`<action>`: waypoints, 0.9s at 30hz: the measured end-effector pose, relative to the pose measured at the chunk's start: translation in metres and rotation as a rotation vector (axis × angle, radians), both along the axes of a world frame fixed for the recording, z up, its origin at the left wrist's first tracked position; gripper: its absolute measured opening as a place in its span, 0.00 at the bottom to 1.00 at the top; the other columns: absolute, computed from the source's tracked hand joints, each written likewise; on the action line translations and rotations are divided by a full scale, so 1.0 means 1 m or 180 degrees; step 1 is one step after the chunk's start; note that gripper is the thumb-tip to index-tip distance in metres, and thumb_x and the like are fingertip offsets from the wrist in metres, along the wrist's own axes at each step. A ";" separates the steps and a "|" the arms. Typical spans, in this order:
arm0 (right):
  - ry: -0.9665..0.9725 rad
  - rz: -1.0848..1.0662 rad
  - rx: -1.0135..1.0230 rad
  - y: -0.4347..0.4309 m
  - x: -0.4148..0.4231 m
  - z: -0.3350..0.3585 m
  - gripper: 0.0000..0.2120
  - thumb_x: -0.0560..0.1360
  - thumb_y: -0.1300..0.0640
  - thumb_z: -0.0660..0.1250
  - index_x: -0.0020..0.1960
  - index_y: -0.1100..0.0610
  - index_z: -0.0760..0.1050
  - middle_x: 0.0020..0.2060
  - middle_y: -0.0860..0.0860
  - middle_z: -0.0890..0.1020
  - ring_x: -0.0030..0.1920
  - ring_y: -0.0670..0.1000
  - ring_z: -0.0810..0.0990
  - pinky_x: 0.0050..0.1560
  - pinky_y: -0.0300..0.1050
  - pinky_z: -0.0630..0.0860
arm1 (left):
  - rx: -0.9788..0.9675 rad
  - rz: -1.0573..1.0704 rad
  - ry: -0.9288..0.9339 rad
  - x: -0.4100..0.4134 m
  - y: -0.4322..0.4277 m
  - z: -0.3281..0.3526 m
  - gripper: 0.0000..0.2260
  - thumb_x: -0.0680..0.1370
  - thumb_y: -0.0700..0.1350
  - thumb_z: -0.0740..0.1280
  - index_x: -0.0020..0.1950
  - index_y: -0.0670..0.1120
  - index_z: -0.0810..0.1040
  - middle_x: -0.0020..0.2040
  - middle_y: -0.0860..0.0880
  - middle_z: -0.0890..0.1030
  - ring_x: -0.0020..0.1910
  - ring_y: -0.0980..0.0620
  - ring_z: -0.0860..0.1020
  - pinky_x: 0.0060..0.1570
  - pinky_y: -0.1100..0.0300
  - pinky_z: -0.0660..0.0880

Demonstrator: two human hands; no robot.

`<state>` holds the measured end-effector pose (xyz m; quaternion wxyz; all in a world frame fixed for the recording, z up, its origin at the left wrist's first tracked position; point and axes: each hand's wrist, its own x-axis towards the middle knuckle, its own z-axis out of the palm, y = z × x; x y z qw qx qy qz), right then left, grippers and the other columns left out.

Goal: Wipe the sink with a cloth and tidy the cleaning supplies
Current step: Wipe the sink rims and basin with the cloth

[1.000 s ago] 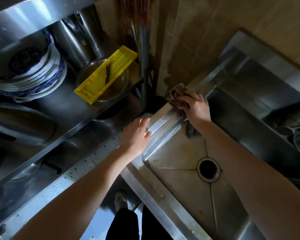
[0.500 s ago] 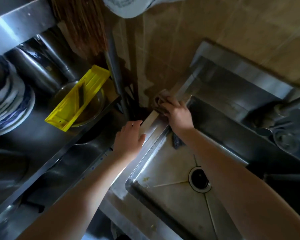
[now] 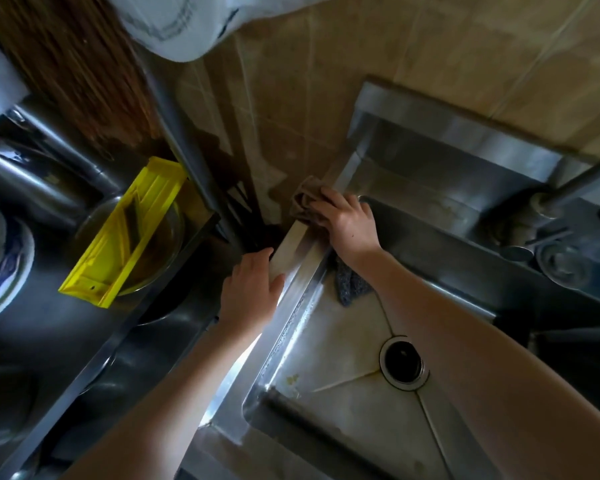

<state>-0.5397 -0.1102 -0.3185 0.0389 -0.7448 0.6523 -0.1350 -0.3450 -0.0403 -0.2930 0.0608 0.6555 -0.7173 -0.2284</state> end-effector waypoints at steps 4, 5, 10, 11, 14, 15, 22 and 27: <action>-0.0064 -0.0252 0.0078 -0.024 -0.013 -0.002 0.21 0.75 0.62 0.66 0.66 0.48 0.73 0.69 0.52 0.71 0.61 0.62 0.72 0.58 0.56 0.69 | 0.0002 -0.0131 0.0056 -0.012 -0.017 -0.002 0.20 0.78 0.52 0.61 0.70 0.50 0.64 0.65 0.45 0.70 0.61 0.42 0.71 0.57 0.50 0.68; -0.0067 -0.0309 0.0085 -0.029 -0.017 -0.002 0.22 0.75 0.62 0.66 0.67 0.48 0.72 0.70 0.52 0.70 0.61 0.62 0.71 0.58 0.57 0.69 | -0.0010 -0.0166 0.0050 -0.015 -0.021 -0.002 0.20 0.78 0.52 0.61 0.70 0.50 0.65 0.65 0.45 0.70 0.61 0.42 0.71 0.58 0.50 0.68; 0.0157 -0.0709 0.0048 -0.048 -0.023 -0.001 0.25 0.73 0.64 0.65 0.68 0.50 0.70 0.71 0.55 0.68 0.62 0.63 0.71 0.61 0.62 0.65 | -0.0184 -0.0216 0.0025 -0.029 -0.041 -0.001 0.17 0.77 0.49 0.62 0.66 0.49 0.69 0.62 0.45 0.73 0.59 0.43 0.73 0.56 0.49 0.71; 0.0227 -0.0825 0.0079 -0.050 -0.023 -0.001 0.26 0.73 0.65 0.64 0.69 0.51 0.68 0.72 0.55 0.66 0.63 0.62 0.70 0.62 0.63 0.63 | -0.0223 -0.0225 0.0027 -0.031 -0.043 -0.001 0.17 0.77 0.49 0.62 0.66 0.48 0.69 0.62 0.45 0.73 0.59 0.43 0.73 0.56 0.49 0.71; 0.0383 -0.1111 0.0157 -0.052 -0.024 -0.001 0.25 0.74 0.64 0.62 0.70 0.53 0.67 0.74 0.55 0.62 0.63 0.61 0.70 0.64 0.64 0.61 | -0.0254 -0.0358 0.0049 -0.035 -0.048 -0.002 0.20 0.78 0.49 0.61 0.69 0.48 0.65 0.65 0.44 0.71 0.61 0.43 0.71 0.58 0.48 0.69; 0.0428 -0.1147 0.0163 -0.052 -0.026 0.000 0.25 0.73 0.64 0.62 0.70 0.54 0.67 0.73 0.55 0.63 0.63 0.61 0.70 0.64 0.64 0.61 | -0.0244 -0.0431 0.0054 -0.036 -0.048 -0.003 0.21 0.78 0.49 0.61 0.70 0.48 0.64 0.65 0.44 0.70 0.62 0.43 0.71 0.59 0.48 0.69; 0.0874 -0.0990 0.0239 -0.031 -0.055 0.002 0.27 0.74 0.66 0.61 0.72 0.61 0.62 0.72 0.57 0.64 0.65 0.61 0.67 0.65 0.63 0.60 | -0.0302 -0.0781 -0.0171 -0.043 -0.049 -0.009 0.23 0.78 0.48 0.61 0.72 0.47 0.62 0.70 0.42 0.63 0.66 0.40 0.65 0.62 0.48 0.64; 0.1238 -0.0902 0.0473 -0.011 -0.083 0.007 0.32 0.70 0.65 0.66 0.73 0.59 0.62 0.73 0.56 0.62 0.66 0.62 0.65 0.66 0.64 0.59 | -0.0279 -0.0746 -0.0161 -0.048 -0.049 -0.010 0.23 0.77 0.50 0.62 0.71 0.47 0.64 0.71 0.42 0.63 0.67 0.40 0.65 0.63 0.47 0.64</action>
